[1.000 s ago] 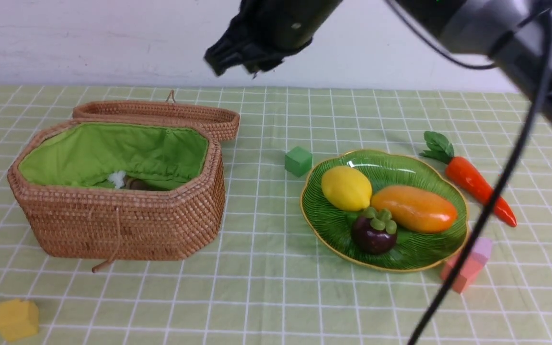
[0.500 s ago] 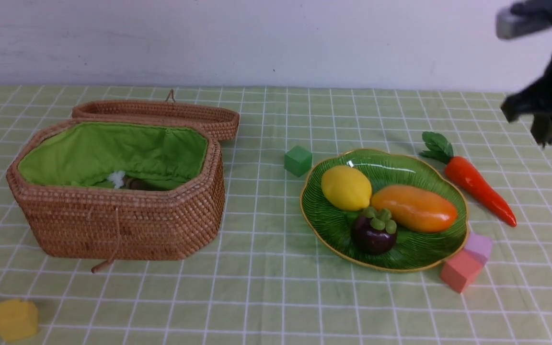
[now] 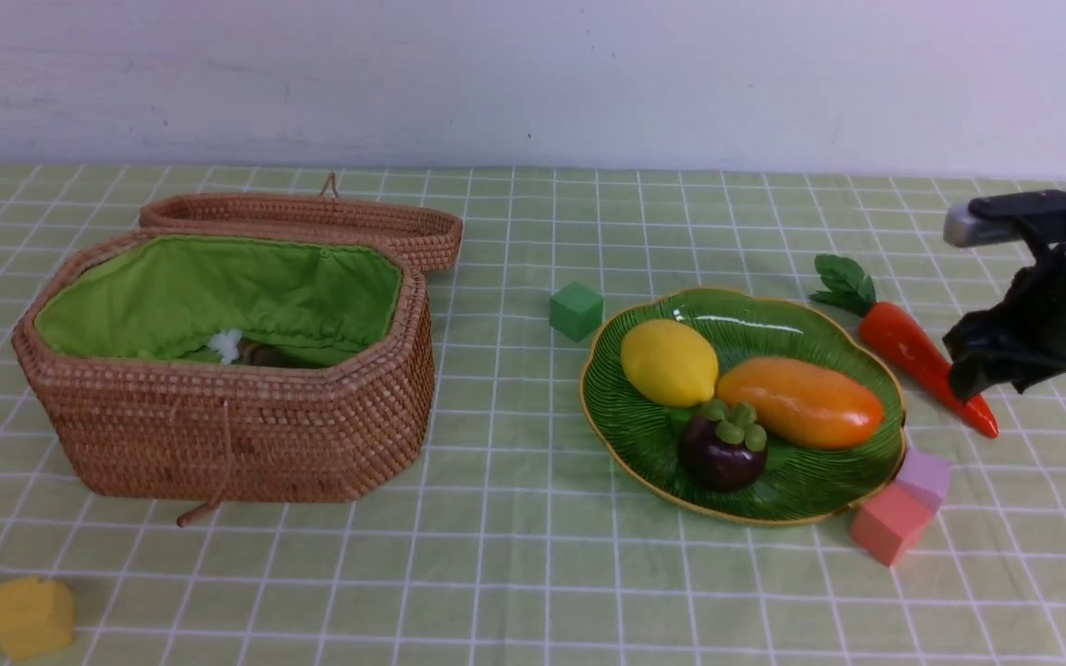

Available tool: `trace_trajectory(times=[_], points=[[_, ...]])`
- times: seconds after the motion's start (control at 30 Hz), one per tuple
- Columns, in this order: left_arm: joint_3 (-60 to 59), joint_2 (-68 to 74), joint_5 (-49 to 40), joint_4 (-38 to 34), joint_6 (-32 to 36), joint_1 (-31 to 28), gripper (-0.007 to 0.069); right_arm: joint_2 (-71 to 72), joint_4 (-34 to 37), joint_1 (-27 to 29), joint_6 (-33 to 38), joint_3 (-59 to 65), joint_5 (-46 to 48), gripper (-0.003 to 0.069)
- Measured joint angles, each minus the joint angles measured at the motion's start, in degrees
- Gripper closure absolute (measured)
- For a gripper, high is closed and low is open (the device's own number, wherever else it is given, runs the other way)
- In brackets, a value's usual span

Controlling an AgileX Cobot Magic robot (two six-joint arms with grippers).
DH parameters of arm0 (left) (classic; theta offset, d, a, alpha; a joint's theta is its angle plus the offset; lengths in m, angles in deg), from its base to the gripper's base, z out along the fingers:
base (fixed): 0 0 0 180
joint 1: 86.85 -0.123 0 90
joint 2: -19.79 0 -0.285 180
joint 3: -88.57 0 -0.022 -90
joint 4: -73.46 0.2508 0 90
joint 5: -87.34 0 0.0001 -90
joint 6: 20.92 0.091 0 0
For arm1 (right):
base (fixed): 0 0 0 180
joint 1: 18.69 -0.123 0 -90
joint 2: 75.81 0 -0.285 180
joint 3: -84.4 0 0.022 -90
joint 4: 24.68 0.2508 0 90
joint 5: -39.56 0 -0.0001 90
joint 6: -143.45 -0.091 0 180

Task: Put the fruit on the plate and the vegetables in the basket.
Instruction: Use the right arm to grab a carrot and put it into the left basket

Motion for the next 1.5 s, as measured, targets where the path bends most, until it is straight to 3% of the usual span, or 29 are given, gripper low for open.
trace_trajectory(times=[0.2,0.33,0.6,0.83,1.17,1.33,1.5], points=[[0.0,0.0,0.0,0.0,0.0,0.0,0.0634,-3.6,0.2,0.0,2.0,0.0,-5.7,0.0188],[0.0,0.0,0.0,0.0,0.0,0.0,0.0634,-4.7,0.2,0.0,2.5,0.0,-6.6,0.0222],[0.0,0.0,-0.1,-0.1,0.0,0.0,0.0630,-5.9,1.7,0.0,2.6,-0.4,-6.4,0.0402],[0.0,0.0,-0.7,-0.2,0.0,0.0,0.0629,-5.1,1.7,0.0,0.5,-0.6,-3.3,0.0405],[0.0,0.0,-2.0,-0.1,0.0,0.0,0.0624,12.2,4.1,-0.8,-10.2,0.0,7.3,0.0405],[0.0,0.0,-3.9,5.4,-1.6,0.0,0.0624,19.5,7.6,-8.8,-10.5,0.0,12.4,0.0405],[0.0,0.0,-6.0,25.7,-19.4,0.0,0.0624,21.4,10.5,-28.0,-6.3,-5.1,10.7,0.0405]])
